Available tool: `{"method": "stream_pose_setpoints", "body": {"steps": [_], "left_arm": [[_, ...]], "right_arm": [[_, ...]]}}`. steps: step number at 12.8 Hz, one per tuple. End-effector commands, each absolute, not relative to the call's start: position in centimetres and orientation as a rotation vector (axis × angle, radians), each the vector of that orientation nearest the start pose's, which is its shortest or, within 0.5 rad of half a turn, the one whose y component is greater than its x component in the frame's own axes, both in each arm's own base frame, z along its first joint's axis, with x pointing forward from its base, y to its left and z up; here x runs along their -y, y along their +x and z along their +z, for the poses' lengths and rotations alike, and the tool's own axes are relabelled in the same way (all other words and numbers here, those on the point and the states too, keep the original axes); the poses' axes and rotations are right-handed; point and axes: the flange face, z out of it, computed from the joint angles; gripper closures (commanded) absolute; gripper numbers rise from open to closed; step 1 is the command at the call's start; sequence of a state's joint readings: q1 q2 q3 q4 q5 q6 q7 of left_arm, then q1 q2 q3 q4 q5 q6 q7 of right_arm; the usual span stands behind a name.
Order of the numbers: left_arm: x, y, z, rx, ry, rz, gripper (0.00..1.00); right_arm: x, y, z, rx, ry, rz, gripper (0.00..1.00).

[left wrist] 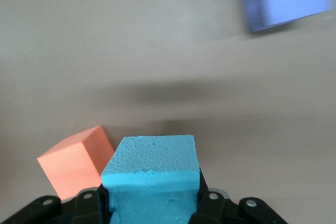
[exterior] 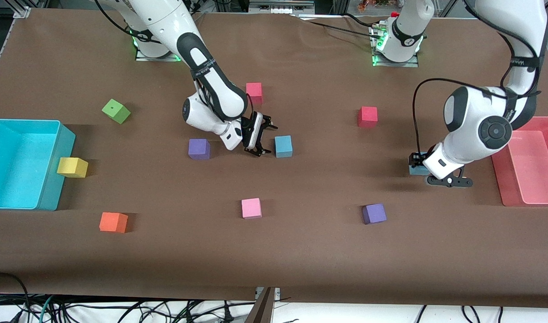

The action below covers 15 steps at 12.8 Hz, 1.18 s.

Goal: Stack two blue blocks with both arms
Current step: 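Lift and carry the held cube with the left gripper over the placed cube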

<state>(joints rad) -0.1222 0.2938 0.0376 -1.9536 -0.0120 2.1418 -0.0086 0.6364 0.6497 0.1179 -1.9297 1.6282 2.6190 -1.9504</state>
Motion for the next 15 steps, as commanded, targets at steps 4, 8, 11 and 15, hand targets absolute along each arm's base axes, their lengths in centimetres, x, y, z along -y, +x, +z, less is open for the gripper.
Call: {"method": "stream_pose_setpoints", "body": {"steps": [4,8,11,15], "left_arm": [[20.2,58.1,36.8,-0.133,-3.202,0.156,1.0],[30.7,53.6,35.2,-0.159,-3.2,0.229,1.0],[37.6,51.4,33.9,-0.084,-3.216,0.247,1.0],[41.4,50.2,31.3,0.05,-3.266,0.231,1.0]], "right_arm": [[-39.9,45.0,14.3,1.343,-1.97,-0.604,0.0],[-39.9,45.0,14.3,1.343,-1.971,-0.602,0.0],[-39.9,45.0,14.3,1.343,-1.971,-0.602,0.0],[-39.9,45.0,14.4,1.341,-1.971,-0.604,0.0]]}}
